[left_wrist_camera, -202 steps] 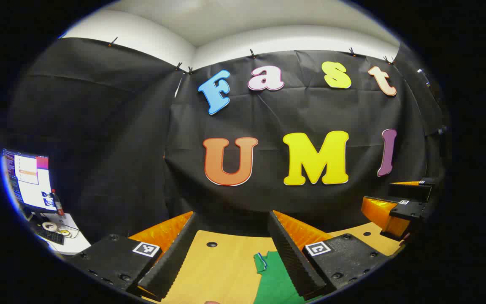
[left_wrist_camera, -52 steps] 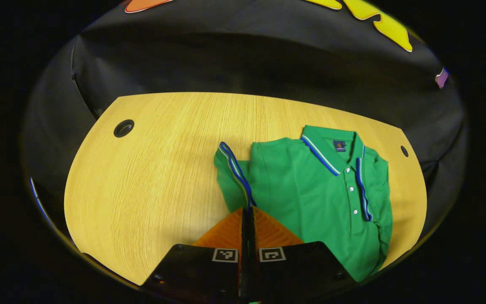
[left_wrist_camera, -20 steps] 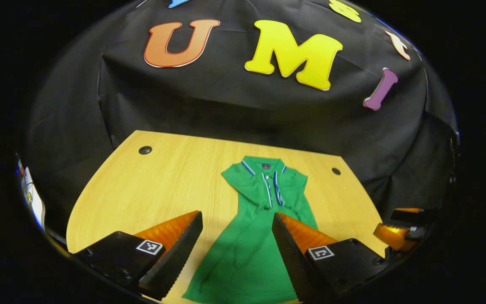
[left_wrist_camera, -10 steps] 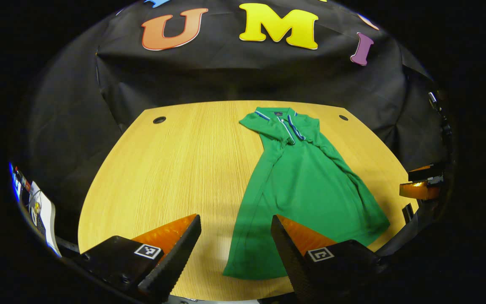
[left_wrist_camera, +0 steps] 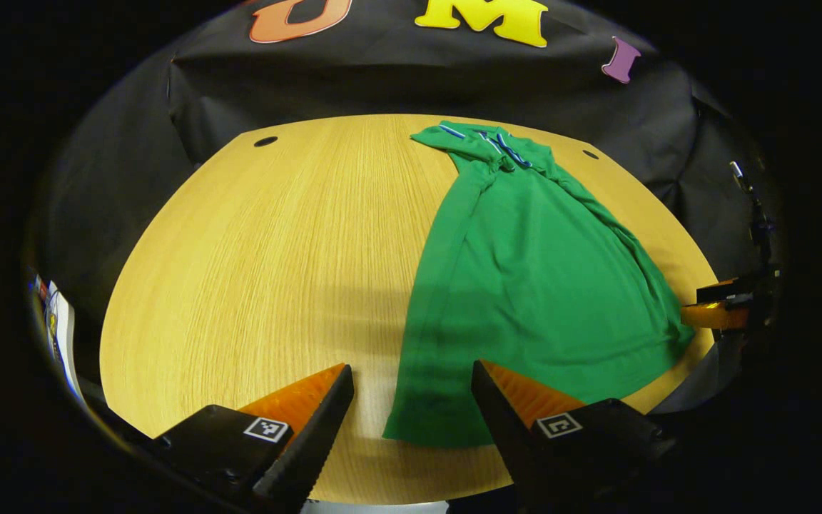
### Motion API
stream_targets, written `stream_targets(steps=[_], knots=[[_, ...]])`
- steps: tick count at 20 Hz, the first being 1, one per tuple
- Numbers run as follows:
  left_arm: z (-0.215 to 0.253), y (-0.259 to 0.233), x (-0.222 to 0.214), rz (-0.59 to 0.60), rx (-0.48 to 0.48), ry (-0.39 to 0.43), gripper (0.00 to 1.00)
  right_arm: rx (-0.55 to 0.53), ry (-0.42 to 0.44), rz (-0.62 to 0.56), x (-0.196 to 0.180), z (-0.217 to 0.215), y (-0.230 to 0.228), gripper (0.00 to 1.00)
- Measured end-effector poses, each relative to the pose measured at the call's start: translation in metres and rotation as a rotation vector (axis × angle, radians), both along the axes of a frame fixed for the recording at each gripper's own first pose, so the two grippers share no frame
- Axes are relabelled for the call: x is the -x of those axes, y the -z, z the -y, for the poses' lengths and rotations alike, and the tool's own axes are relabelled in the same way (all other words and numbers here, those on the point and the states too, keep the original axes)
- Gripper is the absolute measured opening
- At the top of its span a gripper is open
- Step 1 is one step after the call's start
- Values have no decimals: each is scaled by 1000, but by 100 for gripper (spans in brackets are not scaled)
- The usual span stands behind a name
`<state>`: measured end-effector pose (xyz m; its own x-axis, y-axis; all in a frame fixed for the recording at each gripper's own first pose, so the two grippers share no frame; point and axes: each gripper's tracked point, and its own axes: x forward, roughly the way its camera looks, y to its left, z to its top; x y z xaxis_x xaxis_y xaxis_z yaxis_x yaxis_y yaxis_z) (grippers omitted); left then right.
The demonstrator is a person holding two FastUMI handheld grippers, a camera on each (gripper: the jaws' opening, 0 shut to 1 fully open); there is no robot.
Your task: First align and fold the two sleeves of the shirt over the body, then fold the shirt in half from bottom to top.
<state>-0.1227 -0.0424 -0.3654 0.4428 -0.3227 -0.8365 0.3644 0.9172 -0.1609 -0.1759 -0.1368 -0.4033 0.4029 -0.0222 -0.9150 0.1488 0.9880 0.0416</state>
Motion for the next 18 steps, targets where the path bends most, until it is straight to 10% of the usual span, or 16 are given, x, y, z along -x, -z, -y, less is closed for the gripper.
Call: stream_targets(steps=[7,12,15,18], knots=[[-2,11,6,-21,-27,28,100,-28,-6,-25,-1,-7,12,92],[1,17,7,-45,-85,36,100,-63,-26,-46,0,-14,14,57],[7,16,10,-62,-81,24,66,-105,-25,-46,-1,-20,14,12],[17,16,13,-82,-81,47,7,-99,-38,-45,-5,-18,11,2]])
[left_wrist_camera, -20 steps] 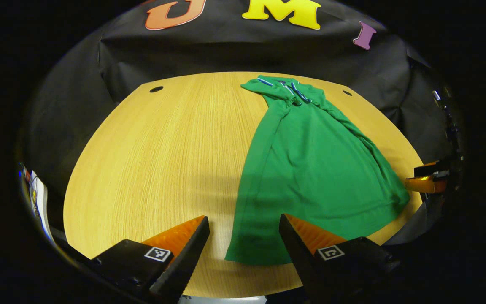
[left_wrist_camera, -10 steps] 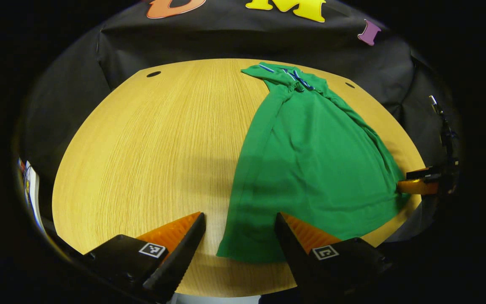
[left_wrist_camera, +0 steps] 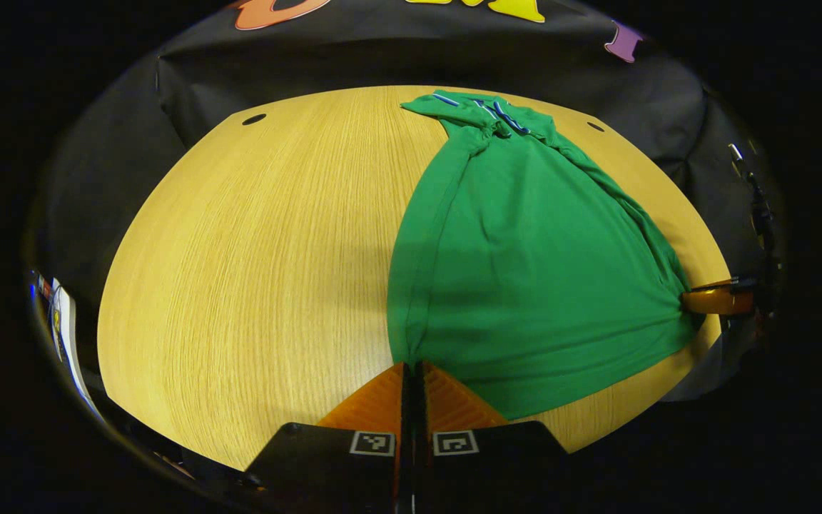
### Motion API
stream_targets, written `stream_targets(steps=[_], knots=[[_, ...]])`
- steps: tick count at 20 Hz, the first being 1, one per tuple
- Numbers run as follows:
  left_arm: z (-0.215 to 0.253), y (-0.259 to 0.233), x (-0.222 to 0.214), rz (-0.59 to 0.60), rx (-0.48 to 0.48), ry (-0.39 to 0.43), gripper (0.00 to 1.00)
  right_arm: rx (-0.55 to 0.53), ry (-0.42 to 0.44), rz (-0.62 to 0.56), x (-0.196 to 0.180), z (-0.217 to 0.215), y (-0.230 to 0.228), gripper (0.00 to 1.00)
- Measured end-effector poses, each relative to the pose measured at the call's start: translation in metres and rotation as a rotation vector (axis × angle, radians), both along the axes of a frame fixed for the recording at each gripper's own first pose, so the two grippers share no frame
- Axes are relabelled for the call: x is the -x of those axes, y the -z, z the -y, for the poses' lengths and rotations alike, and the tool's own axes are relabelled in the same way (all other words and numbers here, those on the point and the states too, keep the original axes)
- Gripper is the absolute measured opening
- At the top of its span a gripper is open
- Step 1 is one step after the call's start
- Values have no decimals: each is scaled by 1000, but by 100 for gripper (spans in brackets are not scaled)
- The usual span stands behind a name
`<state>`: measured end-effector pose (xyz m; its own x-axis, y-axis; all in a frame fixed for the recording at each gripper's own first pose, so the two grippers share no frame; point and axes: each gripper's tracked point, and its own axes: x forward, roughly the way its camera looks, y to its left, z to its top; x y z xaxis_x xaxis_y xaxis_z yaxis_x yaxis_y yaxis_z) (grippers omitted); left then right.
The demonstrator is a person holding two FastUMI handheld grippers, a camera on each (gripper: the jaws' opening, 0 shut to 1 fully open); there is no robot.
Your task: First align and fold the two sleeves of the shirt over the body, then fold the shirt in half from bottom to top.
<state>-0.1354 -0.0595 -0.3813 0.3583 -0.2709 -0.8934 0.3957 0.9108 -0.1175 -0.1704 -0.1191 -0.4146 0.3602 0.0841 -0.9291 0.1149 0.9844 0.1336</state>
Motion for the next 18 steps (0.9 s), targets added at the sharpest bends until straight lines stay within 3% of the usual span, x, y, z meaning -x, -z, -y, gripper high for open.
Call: stream_targets(steps=[5,11,18], knots=[[17,-41,-24,65,57,34,6,-15,4,95,-27,7,-40,0],[49,-95,-80,163,159,17,6,-22,29,234,-85,27,-99,0],[66,-146,-147,268,207,-3,6,-26,59,361,-149,53,-153,0]])
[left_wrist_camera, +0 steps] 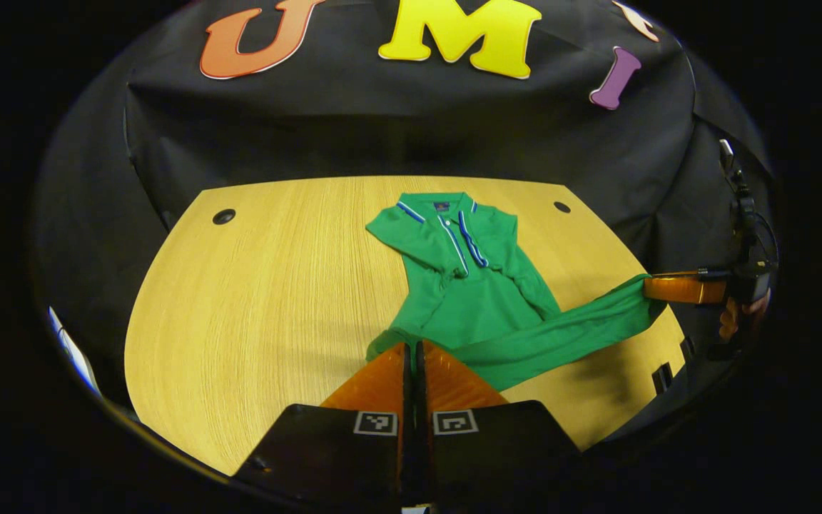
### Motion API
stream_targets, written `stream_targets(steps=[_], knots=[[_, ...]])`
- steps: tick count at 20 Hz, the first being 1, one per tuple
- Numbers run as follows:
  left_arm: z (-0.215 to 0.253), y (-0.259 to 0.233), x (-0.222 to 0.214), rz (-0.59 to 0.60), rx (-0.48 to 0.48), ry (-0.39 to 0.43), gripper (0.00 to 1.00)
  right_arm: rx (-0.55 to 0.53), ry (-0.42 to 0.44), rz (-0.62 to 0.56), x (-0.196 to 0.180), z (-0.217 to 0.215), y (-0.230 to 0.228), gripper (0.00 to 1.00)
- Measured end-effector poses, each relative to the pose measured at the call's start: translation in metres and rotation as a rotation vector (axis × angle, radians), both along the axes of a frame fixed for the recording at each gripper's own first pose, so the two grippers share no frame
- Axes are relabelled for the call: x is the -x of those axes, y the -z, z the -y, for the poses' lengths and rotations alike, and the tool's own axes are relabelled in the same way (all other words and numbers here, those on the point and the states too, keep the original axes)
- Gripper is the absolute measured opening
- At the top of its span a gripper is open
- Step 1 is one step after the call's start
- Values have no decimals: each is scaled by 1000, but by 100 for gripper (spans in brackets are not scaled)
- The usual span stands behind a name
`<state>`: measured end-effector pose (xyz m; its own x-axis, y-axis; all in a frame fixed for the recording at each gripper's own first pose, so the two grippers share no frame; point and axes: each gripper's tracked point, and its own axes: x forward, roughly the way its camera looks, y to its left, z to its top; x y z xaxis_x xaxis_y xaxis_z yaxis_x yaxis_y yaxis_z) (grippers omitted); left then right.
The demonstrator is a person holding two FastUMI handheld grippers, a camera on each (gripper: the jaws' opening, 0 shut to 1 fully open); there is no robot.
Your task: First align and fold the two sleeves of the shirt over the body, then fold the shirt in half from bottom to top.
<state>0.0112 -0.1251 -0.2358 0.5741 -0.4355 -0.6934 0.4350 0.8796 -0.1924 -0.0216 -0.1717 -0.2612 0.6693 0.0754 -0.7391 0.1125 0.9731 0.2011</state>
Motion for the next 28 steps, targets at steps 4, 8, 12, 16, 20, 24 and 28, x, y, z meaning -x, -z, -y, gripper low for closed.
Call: stream_targets(steps=[4,8,12,16,20,24,28], knots=[[0,-22,-33,48,19,-37,6,8,9,51,-29,12,-23,0],[16,-46,-68,68,87,-77,6,32,13,122,-66,24,-52,0],[27,-62,-104,92,101,-98,6,34,13,150,-105,31,-67,0],[33,-68,-149,129,77,-93,6,59,0,177,-150,39,-78,0],[42,-65,-188,146,74,-94,5,60,-8,197,-198,41,-81,0],[51,-50,-228,138,83,-125,6,61,-16,213,-249,46,-75,0],[61,-31,-263,144,78,-139,6,58,-20,206,-287,52,-57,0]])
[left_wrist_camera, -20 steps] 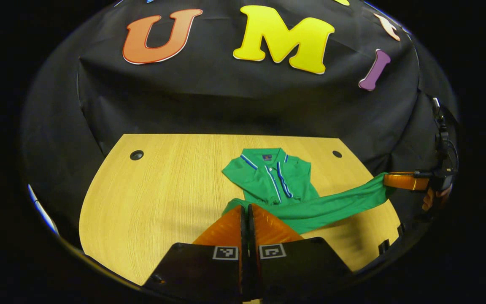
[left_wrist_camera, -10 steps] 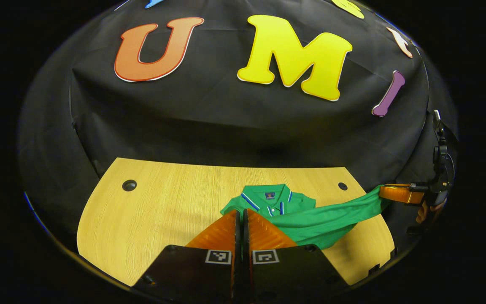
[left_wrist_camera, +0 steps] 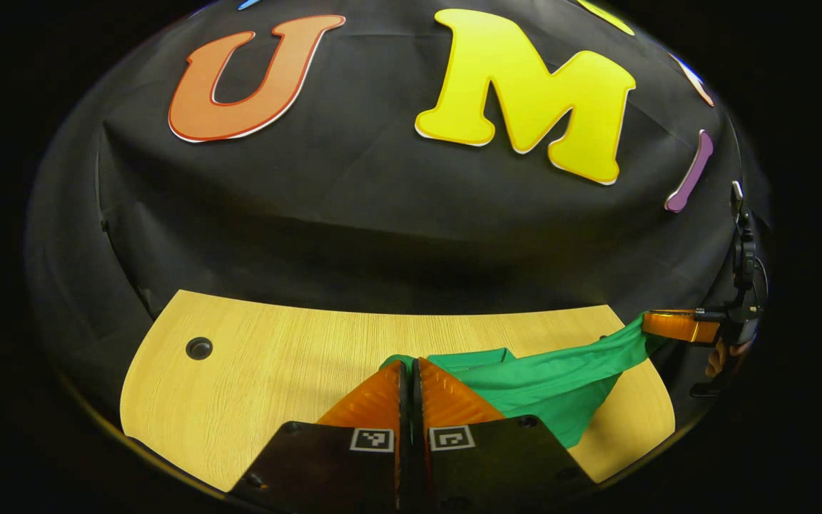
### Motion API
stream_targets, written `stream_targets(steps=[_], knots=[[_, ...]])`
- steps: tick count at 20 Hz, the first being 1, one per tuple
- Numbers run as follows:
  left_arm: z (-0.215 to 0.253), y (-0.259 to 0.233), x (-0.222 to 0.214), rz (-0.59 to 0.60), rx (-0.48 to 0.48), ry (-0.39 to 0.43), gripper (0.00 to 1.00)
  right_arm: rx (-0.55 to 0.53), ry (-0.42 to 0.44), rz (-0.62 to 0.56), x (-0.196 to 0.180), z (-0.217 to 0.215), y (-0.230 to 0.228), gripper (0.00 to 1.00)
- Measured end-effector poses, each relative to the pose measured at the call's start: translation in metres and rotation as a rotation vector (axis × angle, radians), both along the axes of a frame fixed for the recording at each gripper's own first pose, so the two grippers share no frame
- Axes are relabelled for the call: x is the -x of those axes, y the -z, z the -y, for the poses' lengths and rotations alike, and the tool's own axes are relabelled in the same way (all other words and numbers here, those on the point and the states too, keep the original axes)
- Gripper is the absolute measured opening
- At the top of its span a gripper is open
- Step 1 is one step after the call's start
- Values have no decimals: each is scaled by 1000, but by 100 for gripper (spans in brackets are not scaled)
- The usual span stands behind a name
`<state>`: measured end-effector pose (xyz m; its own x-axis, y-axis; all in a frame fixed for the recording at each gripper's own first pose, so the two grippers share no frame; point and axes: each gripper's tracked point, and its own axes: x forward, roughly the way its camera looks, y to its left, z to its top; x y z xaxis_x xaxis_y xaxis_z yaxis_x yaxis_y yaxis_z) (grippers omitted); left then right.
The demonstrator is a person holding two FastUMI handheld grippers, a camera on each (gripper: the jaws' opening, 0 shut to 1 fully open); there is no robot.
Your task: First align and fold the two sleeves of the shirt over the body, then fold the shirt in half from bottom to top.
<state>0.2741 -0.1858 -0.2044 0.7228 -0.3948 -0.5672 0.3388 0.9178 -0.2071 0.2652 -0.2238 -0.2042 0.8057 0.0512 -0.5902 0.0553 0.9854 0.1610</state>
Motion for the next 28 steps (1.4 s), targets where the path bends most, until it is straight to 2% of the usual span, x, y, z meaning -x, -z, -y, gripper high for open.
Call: stream_targets(steps=[3,8,11,15,17,18,19,20,23,28], knots=[[14,17,-25,16,-1,13,6,12,-12,-7,-22,4,18,0],[28,64,-44,-29,-49,20,6,42,-25,-59,-44,11,63,0],[26,74,-53,-22,-79,10,6,48,-28,-61,-54,7,73,0],[29,82,-53,-38,-71,10,9,50,-25,-74,-60,3,85,0],[28,92,-51,-61,-81,3,18,48,-7,-87,-61,3,96,1],[25,94,-47,-77,-91,-7,45,47,0,-102,-58,3,99,4],[27,103,-50,-83,-91,-25,73,43,4,-110,-54,0,103,8],[22,95,-46,-77,-89,-39,100,42,5,-102,-51,-2,102,30],[20,82,-50,-42,-98,-68,100,98,24,-60,-41,-1,91,94],[20,50,-48,47,-87,-113,100,123,68,36,-25,-9,42,95]])
